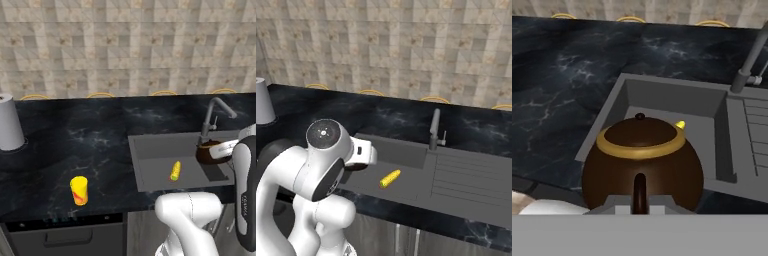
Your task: Pick the teapot and cup and place them in the sink. Then turn on the water.
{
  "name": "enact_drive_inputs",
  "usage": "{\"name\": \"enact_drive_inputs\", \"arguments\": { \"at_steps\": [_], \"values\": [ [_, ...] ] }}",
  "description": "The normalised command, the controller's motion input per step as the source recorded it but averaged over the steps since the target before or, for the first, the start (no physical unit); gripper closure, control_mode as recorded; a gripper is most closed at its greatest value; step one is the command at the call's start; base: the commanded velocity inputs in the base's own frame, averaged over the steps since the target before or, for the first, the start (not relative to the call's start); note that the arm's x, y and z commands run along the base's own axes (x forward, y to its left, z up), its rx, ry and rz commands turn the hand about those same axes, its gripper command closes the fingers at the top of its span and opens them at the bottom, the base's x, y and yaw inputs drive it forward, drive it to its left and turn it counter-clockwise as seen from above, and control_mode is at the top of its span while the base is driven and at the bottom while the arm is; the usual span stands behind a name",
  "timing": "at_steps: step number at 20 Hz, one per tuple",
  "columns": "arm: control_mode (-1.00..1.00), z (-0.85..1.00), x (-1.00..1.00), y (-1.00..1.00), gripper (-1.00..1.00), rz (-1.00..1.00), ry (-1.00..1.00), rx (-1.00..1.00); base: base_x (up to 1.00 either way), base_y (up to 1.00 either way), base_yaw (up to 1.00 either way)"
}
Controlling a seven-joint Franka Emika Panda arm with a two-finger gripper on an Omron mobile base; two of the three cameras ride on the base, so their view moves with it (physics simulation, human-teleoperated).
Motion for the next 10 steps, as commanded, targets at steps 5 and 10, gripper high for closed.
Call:
{"name": "enact_drive_inputs", "arguments": {
  "at_steps": [5,10],
  "values": [
    [-1.0,-0.16,0.07,0.35,1.0,0.06,0.0,0.0,0.0,0.0,0.0],
    [-1.0,-0.01,0.15,0.34,1.0,0.13,0.0,0.04,0.0,0.0,0.0]
  ]
}}
